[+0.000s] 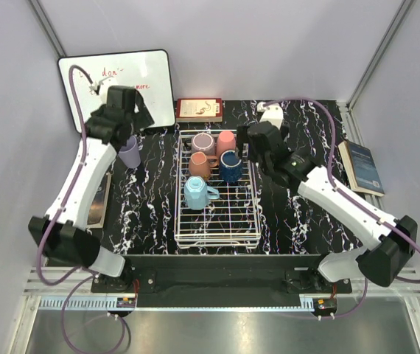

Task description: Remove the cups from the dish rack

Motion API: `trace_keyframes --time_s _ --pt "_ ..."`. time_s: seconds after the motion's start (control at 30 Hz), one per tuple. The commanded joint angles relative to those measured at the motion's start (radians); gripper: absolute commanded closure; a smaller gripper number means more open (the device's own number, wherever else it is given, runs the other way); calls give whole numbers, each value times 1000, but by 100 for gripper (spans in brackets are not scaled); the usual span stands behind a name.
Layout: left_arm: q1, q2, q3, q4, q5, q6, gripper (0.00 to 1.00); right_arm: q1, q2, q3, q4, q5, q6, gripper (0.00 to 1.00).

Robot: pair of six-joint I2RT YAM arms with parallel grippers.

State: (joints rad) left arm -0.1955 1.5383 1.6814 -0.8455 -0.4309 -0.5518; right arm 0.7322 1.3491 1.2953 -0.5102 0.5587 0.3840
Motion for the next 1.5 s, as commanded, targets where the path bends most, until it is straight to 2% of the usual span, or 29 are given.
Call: trace_keyframes --time_s 0.0,0.07,0.1,0.17,0.2,0.27,0.33,0.43,0.57,0.7,0.97,1.47 --pt "-67 -179 -225 100 -91 -126 1 1 57 108 65 29 -66 0" --pt "-100 -286 -374 184 -51 -113 1 3 70 92 116 21 -97 0" --pt "-119 -323 -462 212 -60 -100 1 3 64 72 204 -15 -114 0" --pt "-173 -419 -531 262 -65 -65 1 1 53 39 258 -23 -82 0" --pt "-180 -444 -566 266 -59 -62 1 -1 59 50 253 -84 -83 0" --pt "-186 -490 -577 254 -2 -48 1 3 145 181 153 -118 -91 0" --pt "-196 -488 -548 186 49 -42 1 6 249 293 38 -53 -91 0" --pt "-234 -472 -506 122 87 -8 1 4 341 372 3 -34 -117 0" --pt "-285 -515 -548 114 66 7 1 -17 449 490 -59 -74 -91 0" --pt "-295 -540 -606 109 46 10 1 -66 513 524 -85 -161 -43 0" --pt "-295 -534 -640 103 40 9 1 -109 596 559 -103 -229 -33 0" --pt "-301 -486 -644 106 21 12 1 -129 711 634 -102 -286 -25 2"
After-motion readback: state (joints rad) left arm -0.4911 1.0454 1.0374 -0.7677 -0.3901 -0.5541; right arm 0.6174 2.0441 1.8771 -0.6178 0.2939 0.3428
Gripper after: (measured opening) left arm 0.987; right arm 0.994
